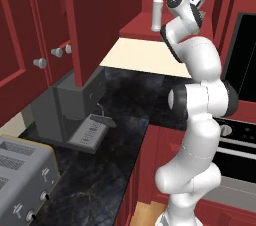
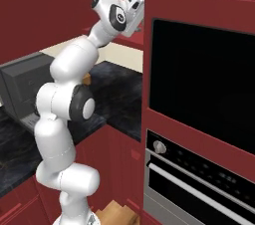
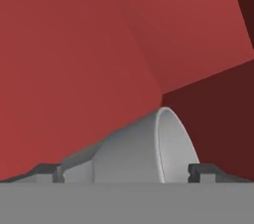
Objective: There is a bowl on the dining counter. Grab a lemon wedge from the fridge and place it in the bowl. Then get the liquor bottle and glass cup from the cabinet and place them next to the bowl.
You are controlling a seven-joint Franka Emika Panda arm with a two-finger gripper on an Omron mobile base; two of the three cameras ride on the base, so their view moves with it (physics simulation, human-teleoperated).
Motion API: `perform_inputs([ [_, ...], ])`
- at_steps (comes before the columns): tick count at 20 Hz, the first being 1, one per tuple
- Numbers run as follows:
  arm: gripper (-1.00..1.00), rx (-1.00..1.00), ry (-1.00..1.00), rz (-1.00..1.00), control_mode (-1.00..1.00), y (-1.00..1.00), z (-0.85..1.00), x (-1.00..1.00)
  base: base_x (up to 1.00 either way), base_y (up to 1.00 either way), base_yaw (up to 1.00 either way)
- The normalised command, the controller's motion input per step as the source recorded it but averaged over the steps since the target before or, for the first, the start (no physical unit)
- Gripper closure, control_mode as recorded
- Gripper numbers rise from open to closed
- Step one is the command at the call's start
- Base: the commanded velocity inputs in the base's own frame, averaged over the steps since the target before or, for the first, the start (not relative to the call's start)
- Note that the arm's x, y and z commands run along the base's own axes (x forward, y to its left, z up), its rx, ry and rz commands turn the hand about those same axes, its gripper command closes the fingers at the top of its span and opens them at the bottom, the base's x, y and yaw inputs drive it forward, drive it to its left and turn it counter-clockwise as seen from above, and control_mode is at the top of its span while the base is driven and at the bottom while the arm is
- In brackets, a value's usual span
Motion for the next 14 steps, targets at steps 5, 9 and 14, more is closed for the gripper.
perform_inputs([
  [5, -1.0, 0.0, 0.04, 0.0, -1.0, -0.01, -0.05, 0.09, 0.0, 0.0, 0.0],
  [9, -1.0, 0.0, 0.14, 0.0, -1.0, 0.0, -0.2, 0.02, 0.0, 0.0, 0.0],
  [14, -1.0, 0.0, 0.14, 0.0, -1.0, 0.0, -0.21, 0.0, 0.0, 0.0, 0.0],
])
